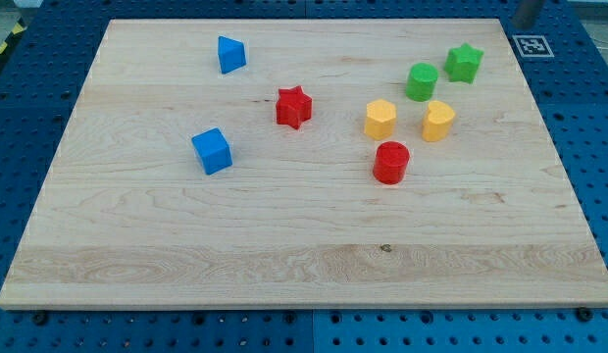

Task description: Push the green star close to the green circle

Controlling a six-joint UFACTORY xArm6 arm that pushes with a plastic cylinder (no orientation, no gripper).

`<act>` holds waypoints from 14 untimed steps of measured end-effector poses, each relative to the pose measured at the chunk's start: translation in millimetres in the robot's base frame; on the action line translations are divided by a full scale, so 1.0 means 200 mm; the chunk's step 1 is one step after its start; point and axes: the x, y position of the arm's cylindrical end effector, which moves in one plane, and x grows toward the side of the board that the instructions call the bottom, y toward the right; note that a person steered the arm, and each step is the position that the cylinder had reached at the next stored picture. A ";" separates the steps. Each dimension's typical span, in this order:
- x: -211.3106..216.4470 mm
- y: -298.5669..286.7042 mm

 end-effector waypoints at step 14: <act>0.60 -0.40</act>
